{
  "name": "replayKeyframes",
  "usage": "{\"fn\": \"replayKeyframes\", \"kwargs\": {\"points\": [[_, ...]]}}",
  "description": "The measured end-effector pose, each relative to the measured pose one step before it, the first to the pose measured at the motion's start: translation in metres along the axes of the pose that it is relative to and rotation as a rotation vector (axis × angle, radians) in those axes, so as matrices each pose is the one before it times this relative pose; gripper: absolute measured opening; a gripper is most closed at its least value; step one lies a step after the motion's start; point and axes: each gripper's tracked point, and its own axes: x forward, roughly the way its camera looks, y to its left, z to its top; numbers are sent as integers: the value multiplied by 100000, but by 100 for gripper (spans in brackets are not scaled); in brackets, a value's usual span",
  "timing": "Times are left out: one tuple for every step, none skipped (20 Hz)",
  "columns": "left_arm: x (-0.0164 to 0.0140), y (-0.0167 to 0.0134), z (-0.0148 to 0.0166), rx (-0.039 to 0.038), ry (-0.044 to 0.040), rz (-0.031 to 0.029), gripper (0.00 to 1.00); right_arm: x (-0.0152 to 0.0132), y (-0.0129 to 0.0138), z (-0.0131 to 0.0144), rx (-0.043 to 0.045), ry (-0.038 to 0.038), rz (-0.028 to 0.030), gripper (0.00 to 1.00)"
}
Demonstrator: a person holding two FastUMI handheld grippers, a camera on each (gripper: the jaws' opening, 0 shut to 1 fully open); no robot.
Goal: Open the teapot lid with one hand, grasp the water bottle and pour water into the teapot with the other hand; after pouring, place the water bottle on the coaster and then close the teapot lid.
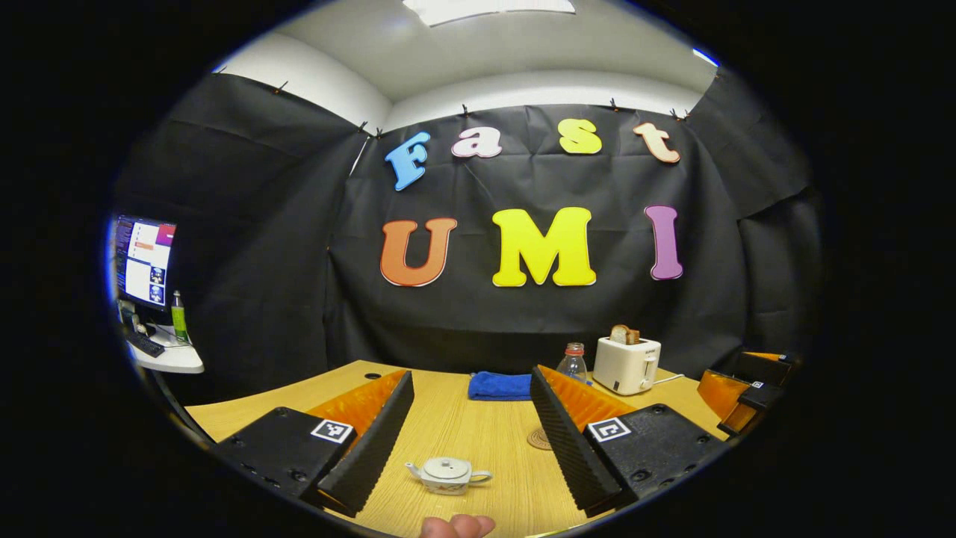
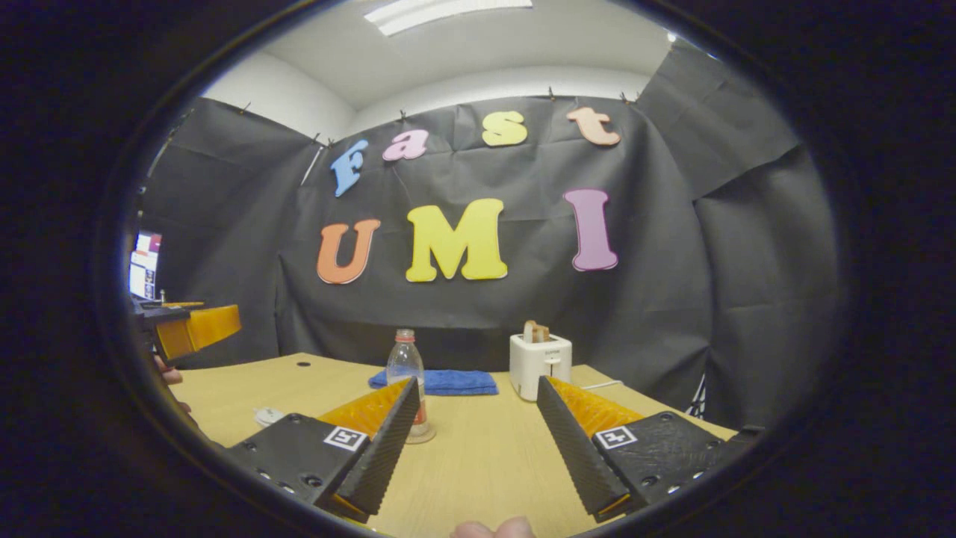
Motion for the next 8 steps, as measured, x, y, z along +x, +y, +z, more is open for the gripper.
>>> {"fn": "replayKeyframes", "kwargs": {"points": [[-626,-397,-205,19,-230,-549,98,-941,271,321,-1014,-798,-68,95],[-543,-344,-84,253,153,-650,98,-458,288,257,-182,-580,179,93],[-411,-267,-83,240,-186,-400,98,-481,307,267,71,-548,110,95],[-449,-36,-370,106,421,-83,98,-99,239,81,-335,-180,184,93],[-316,-83,-290,-72,162,-479,98,-287,95,-80,-362,107,-406,93],[-329,-57,-376,-271,715,-206,98,-198,60,-104,442,625,-305,94],[-132,86,-95,-108,-375,289,98,-208,95,-155,1154,499,56,94],[-49,-46,-82,20,-245,-385,98,33,253,-177,543,438,203,94]]}}
